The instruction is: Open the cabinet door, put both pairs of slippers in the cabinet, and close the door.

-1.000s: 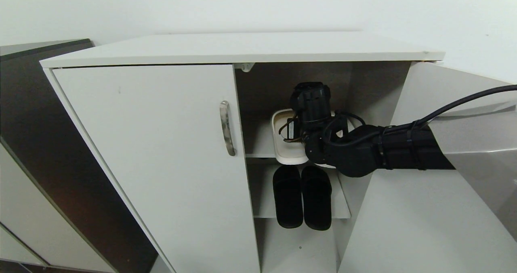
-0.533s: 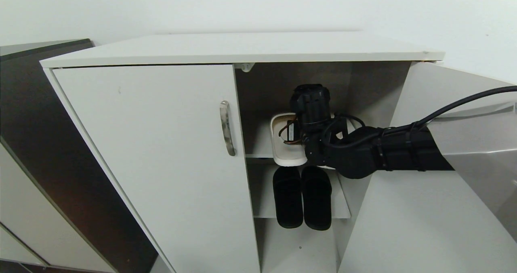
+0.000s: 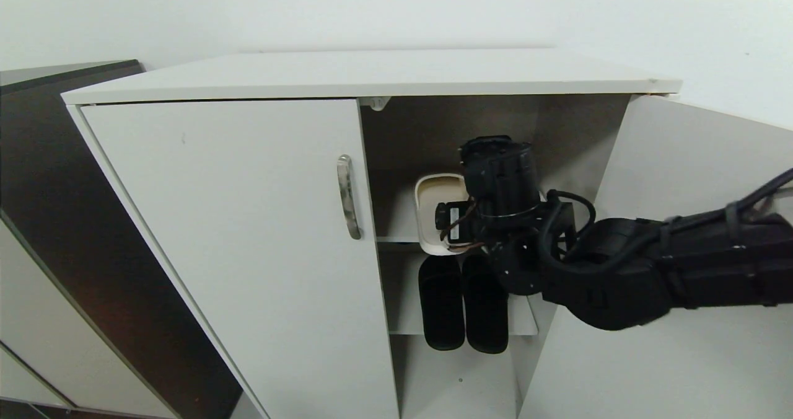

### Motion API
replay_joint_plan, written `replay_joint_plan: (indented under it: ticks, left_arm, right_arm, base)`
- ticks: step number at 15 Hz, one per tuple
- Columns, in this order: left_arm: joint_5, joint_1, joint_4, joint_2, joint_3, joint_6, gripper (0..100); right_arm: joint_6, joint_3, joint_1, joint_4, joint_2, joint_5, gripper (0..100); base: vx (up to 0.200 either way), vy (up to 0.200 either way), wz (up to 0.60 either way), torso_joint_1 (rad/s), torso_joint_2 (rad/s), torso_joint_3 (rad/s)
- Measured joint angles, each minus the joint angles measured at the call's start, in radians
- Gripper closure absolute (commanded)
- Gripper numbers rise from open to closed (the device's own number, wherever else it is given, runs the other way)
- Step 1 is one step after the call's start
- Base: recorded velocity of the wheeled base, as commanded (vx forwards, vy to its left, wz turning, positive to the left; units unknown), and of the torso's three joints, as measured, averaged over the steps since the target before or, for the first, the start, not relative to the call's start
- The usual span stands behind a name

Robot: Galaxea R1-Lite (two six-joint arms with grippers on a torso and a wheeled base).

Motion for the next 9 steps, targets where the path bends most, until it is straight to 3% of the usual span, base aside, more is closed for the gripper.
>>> replay_joint_plan:
  ticks: [1,4,9]
  left_arm:
    - [0.0,0.0,0.0,0.0,0.0,0.0,100]
    - [0.0,0.0,0.0,0.0,0.0,-0.001,100]
    - [0.0,0.0,0.0,0.0,0.0,-0.002,100]
  right_arm:
    - [0.0,0.051,0.021,-0.025,-0.037,-0.001,100]
    - [0.0,0.197,0.061,-0.133,-0.118,-0.012,100]
    - [0.0,0.248,0.076,-0.145,-0.14,-0.015,100]
  base:
    - [0.0,0.0,0.0,0.0,0.0,0.0]
    - [0.0,0.0,0.0,0.0,0.0,0.0]
    - [0.0,0.0,0.0,0.0,0.0,0.0]
